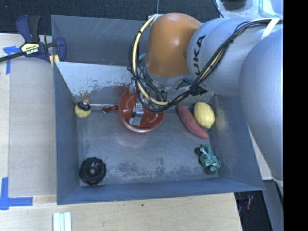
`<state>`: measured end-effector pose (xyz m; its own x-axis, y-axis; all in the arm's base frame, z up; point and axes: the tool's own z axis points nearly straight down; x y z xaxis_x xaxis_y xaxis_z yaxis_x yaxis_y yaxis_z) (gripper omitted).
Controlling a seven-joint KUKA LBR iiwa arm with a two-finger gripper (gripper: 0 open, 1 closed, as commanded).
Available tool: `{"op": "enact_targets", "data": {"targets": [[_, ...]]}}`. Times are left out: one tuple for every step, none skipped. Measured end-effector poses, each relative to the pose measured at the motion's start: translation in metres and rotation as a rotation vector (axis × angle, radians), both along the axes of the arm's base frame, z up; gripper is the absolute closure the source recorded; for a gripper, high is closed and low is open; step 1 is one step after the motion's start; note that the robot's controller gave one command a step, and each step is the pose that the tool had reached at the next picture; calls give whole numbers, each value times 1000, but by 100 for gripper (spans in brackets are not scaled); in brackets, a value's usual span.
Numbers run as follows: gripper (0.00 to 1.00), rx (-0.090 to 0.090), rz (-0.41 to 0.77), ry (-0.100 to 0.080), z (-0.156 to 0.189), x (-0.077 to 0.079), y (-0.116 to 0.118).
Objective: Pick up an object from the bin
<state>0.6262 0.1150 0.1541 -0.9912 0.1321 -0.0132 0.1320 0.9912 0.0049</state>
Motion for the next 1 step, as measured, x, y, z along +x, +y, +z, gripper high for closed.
{"op": "enact_targets", "data": {"targets": [[0, -4, 166, 2, -10, -15, -67]]}}
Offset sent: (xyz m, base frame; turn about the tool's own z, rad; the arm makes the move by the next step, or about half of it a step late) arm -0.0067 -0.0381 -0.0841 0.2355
